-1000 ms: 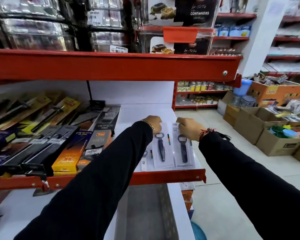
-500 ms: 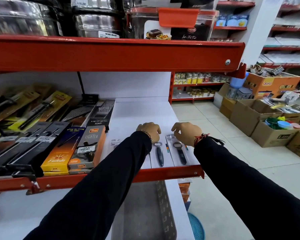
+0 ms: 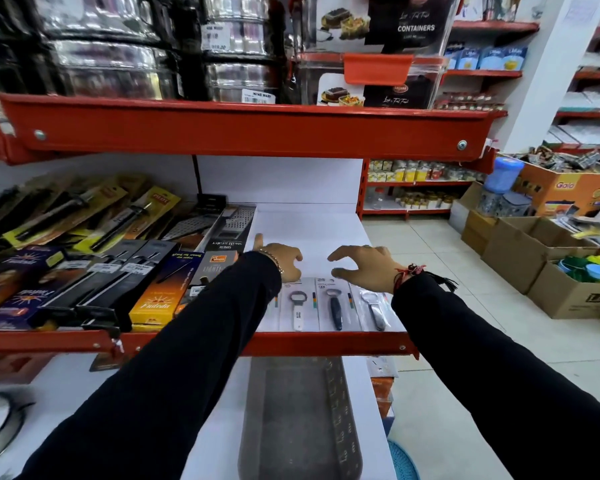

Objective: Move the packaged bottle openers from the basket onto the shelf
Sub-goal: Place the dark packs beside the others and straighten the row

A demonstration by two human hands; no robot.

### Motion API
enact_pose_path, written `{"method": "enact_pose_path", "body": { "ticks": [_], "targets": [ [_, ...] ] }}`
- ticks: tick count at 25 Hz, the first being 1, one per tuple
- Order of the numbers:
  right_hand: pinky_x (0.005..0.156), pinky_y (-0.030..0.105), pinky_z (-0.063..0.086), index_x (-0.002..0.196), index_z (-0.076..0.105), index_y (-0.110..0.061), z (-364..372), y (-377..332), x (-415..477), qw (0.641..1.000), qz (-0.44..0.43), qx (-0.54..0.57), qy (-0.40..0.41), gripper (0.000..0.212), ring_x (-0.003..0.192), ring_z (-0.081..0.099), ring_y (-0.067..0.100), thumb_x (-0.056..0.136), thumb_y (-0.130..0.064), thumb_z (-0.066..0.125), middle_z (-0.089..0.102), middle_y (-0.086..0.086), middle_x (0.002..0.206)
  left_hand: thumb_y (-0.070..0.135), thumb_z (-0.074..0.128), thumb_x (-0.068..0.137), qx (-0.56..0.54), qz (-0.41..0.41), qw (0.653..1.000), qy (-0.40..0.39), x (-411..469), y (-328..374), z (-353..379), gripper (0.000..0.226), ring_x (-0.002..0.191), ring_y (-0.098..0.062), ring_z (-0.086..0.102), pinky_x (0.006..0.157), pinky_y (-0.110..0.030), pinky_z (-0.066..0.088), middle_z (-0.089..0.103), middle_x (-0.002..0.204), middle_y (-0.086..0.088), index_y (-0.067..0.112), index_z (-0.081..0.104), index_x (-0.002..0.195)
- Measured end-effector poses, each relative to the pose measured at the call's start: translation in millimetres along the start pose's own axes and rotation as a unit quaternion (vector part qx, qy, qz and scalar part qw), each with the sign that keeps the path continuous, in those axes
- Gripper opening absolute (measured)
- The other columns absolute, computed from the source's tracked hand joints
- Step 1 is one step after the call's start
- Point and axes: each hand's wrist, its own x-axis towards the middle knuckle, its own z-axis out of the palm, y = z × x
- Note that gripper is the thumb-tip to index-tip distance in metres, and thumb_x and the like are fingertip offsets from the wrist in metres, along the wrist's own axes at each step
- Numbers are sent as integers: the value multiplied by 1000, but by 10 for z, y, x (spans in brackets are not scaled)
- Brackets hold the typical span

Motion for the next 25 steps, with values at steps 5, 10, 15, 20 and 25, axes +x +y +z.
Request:
{"method": "enact_pose_path", "body": {
  "ticks": [5, 10, 15, 20, 25],
  "targets": [
    [117, 51, 10, 134, 50, -43, 117, -427, 32, 991, -33, -29, -123, 71, 140, 40, 18, 73, -77, 59, 46, -13, 151, 64, 67, 70, 37, -32, 985, -164, -224, -388, -82, 92, 148, -24, 31, 123, -53, 15, 33, 161, 6, 35, 35, 151],
    [117, 59, -2, 143, 41, -41, 248, -553, 59, 976, -16, -77, -201, 97, 146, 31, 20, 59, -84, 65, 38, -11, 157, 84, 66, 53, 171, -2, 969, -180, -351, -442, 26, 115, 156, -24, 8, 105, -74, -25, 28, 163, 10, 40, 27, 153],
    [117, 62, -4, 145, 39, -42, 301, -601, 99, 977, -22, -62, -205, 100, 148, 27, 19, 58, -83, 66, 35, -13, 159, 81, 65, 61, 191, 1, 970, -153, -382, -488, 64, 107, 156, -23, 1, 103, -74, -27, 28, 164, 6, 39, 29, 153],
    [117, 60, -1, 142, 41, -46, 301, -631, 120, 976, -16, -60, -208, 100, 146, 30, 17, 53, -84, 66, 36, -16, 157, 79, 66, 63, 168, 0, 974, -151, -427, -539, 43, 103, 156, -26, 5, 109, -71, -22, 32, 162, 7, 38, 32, 152],
    [118, 60, 0, 140, 44, -46, 306, -654, 90, 978, -7, -55, -200, 97, 145, 32, 18, 54, -83, 68, 38, -15, 156, 77, 68, 64, 154, 3, 976, -152, -443, -531, 52, 101, 154, -30, 16, 114, -69, -16, 36, 160, 4, 39, 34, 151]
  ]
}}
